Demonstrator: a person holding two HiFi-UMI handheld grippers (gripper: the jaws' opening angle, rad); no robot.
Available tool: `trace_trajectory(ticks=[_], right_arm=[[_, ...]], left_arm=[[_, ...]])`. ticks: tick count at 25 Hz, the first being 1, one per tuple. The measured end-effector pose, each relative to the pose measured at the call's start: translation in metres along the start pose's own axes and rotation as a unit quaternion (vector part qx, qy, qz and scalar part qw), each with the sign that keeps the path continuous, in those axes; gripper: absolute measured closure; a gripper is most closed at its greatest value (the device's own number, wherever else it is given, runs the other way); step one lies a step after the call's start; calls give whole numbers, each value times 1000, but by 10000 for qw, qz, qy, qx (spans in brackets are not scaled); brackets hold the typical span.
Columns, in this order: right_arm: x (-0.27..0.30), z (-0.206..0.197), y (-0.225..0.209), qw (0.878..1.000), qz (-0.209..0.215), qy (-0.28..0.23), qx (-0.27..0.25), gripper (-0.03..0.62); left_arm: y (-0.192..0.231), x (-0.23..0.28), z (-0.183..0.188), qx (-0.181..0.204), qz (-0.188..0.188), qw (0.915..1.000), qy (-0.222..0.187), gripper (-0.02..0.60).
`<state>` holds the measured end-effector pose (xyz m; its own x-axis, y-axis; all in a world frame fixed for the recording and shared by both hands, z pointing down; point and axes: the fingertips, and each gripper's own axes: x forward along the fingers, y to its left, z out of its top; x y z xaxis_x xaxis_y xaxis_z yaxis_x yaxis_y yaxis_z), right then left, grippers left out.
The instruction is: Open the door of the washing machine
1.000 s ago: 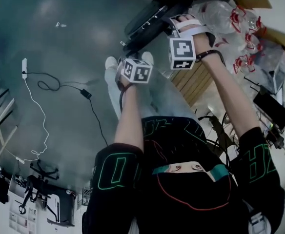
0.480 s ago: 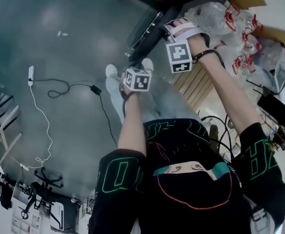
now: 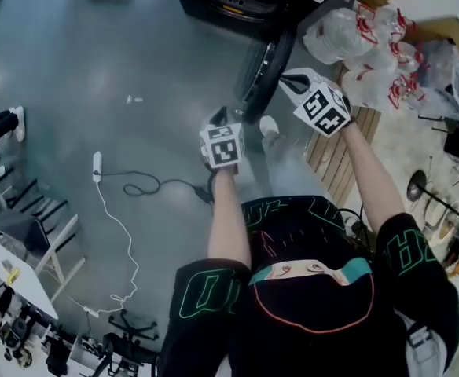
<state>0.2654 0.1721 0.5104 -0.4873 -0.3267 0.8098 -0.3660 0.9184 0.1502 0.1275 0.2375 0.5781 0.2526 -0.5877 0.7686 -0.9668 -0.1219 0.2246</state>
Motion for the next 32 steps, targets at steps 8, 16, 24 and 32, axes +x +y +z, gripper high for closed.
trace_trajectory(ticks=[8,16,24,32], right_arm=[[-79,79,-38,9356,-1148,-2029,2651,591],[-193,126,-108,8413,-2362,-3419,3458,591],[-257,123,-142,8106,-3229,-3498,3411,591],[-279,111,-173,8148,-3345,-3602,3074,591]], left_arm=[[-12,-81,154,358,-557,9841,-1651,571],[-66,-175,315,966,-899,9276,-3494,572],[-118,-208,360,1569,-910,8991,-3983,571],[-148,-192,392,1546,-949,8873,-4240,571]])
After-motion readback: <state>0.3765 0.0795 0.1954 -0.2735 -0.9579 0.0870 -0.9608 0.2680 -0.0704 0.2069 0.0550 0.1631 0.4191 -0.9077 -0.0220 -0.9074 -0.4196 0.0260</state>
